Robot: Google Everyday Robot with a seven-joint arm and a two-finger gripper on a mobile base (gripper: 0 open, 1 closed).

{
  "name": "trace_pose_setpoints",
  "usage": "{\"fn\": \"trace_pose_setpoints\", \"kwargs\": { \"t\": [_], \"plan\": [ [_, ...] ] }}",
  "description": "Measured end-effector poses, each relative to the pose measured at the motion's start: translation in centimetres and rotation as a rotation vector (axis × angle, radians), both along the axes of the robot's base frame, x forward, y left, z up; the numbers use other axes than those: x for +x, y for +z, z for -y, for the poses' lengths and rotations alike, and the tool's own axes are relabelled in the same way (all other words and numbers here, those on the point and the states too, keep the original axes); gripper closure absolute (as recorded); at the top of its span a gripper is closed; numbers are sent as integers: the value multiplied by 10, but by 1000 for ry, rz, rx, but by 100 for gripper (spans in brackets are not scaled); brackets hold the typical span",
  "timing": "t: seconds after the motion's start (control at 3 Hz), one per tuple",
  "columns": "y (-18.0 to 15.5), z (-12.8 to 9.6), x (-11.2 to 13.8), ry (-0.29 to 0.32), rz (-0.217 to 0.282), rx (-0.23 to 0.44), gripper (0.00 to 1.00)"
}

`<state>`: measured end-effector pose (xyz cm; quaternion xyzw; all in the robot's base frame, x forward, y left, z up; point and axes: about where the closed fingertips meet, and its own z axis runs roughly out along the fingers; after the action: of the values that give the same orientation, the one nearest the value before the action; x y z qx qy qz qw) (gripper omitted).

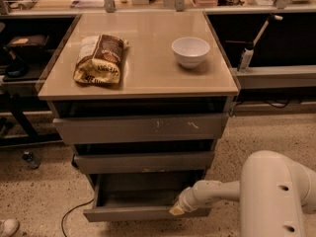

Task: Open bottom drawer

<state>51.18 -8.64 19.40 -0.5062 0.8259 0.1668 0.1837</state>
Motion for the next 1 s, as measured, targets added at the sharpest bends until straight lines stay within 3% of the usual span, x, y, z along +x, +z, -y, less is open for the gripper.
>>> {"fn": "trace_pose_setpoints", "kwargs": {
  "t": [0.33, 0.67, 1.0],
  "plan": [
    [-2, -1, -8, 5, -15, -6, 100],
    [-5, 2, -34, -14, -60, -19, 100],
    [-3, 0, -34, -15, -62, -19, 100]
  ]
}}
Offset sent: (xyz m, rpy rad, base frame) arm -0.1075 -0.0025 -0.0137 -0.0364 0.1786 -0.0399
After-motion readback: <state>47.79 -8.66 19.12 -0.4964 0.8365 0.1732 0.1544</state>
